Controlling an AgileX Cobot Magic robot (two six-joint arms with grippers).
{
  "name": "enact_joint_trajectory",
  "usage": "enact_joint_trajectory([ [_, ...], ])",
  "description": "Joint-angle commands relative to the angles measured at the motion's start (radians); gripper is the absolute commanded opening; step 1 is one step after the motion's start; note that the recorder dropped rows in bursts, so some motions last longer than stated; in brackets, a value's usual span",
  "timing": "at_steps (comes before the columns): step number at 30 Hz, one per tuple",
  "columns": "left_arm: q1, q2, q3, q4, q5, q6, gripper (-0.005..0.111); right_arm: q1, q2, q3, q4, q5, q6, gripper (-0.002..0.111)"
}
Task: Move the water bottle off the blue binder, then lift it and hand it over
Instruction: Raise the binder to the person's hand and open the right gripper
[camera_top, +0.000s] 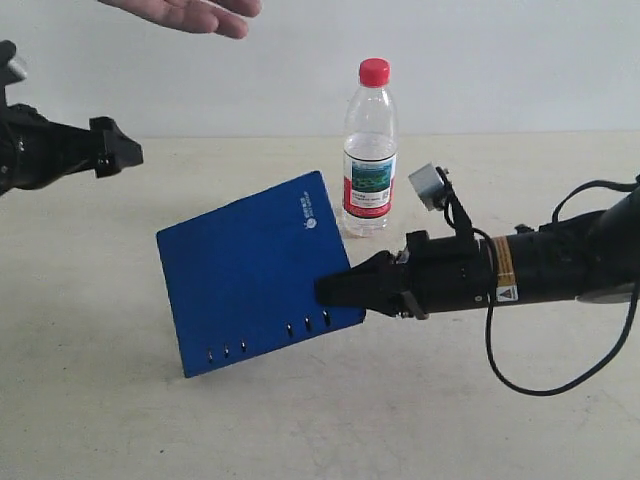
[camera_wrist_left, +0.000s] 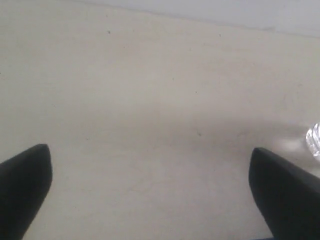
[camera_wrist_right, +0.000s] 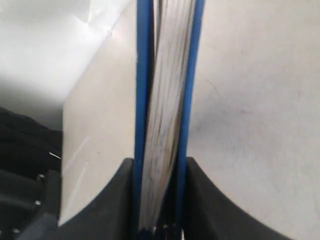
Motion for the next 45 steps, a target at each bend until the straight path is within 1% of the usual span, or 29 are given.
enact_joint_trajectory([
  [1, -0.001, -0.111, 0.029, -0.010, -0.032, 0.004, 0.110, -0.004, -0.138, -0.001, -0.041, 0.032, -0.057, 0.000],
  [5, -0.001, -0.208, 0.064, -0.010, -0.032, 0.004, 0.110, -0.004, -0.303, -0.001, -0.118, 0.112, -0.053, 0.000],
  [8, -0.001, -0.271, 0.094, -0.010, -0.032, 0.004, 0.110, 0.009, -0.421, -0.001, -0.233, 0.193, 0.012, 0.000],
  [10, -0.001, -0.311, 0.112, -0.010, -0.032, 0.004, 0.110, 0.034, -0.493, -0.001, -0.250, 0.254, 0.065, 0.000],
  [13, -0.001, -0.365, 0.149, -0.010, -0.038, 0.004, 0.110, 0.103, -0.602, -0.001, -0.250, 0.275, 0.078, 0.000],
  [15, -0.001, -0.402, 0.181, -0.010, -0.065, 0.004, 0.110, 0.158, -0.673, -0.001, -0.250, 0.303, 0.086, 0.000],
  [16, -0.001, -0.415, 0.197, -0.010, -0.080, 0.004, 0.110, 0.187, -0.702, -0.001, -0.250, 0.335, 0.086, 0.000],
  [18, -0.001, -0.445, 0.229, -0.010, -0.107, 0.004, 0.110, 0.242, -0.776, -0.001, -0.229, 0.463, 0.072, 0.000],
  [19, -0.001, -0.458, 0.245, -0.010, -0.109, 0.004, 0.110, 0.265, -0.811, -0.001, -0.209, 0.527, 0.048, 0.000],
  [21, -0.001, -0.478, 0.273, -0.010, -0.109, 0.006, 0.110, 0.292, -0.865, -0.001, -0.169, 0.598, -0.017, 0.000],
  [25, -0.001, -0.487, 0.308, -0.010, -0.107, 0.009, 0.110, 0.300, -0.933, -0.001, -0.150, 0.600, -0.048, 0.000],
  [34, -0.001, -0.487, 0.317, -0.010, -0.107, 0.009, 0.110, 0.300, -0.933, -0.001, -0.150, 0.611, -0.021, 0.001],
  [35, -0.001, -0.487, 0.317, -0.010, -0.107, 0.009, 0.110, 0.300, -0.933, -0.001, -0.150, 0.618, -0.018, 0.003],
  [36, -0.001, -0.487, 0.317, -0.010, -0.107, 0.009, 0.110, 0.300, -0.933, -0.001, -0.152, 0.626, -0.010, 0.007],
  [38, -0.001, -0.487, 0.317, -0.010, -0.107, 0.009, 0.110, 0.300, -0.933, -0.001, -0.152, 0.638, -0.005, 0.020],
  [41, -0.001, -0.487, 0.317, -0.010, -0.107, 0.009, 0.110, 0.300, -0.933, -0.001, -0.152, 0.651, -0.003, 0.045],
  [42, -0.001, -0.487, 0.317, -0.010, -0.107, 0.009, 0.110, 0.300, -0.933, -0.001, -0.152, 0.654, -0.003, 0.049],
  [45, -0.001, -0.487, 0.317, -0.010, -0.104, 0.009, 0.110, 0.300, -0.946, -0.001, -0.152, 0.670, -0.003, 0.049],
])
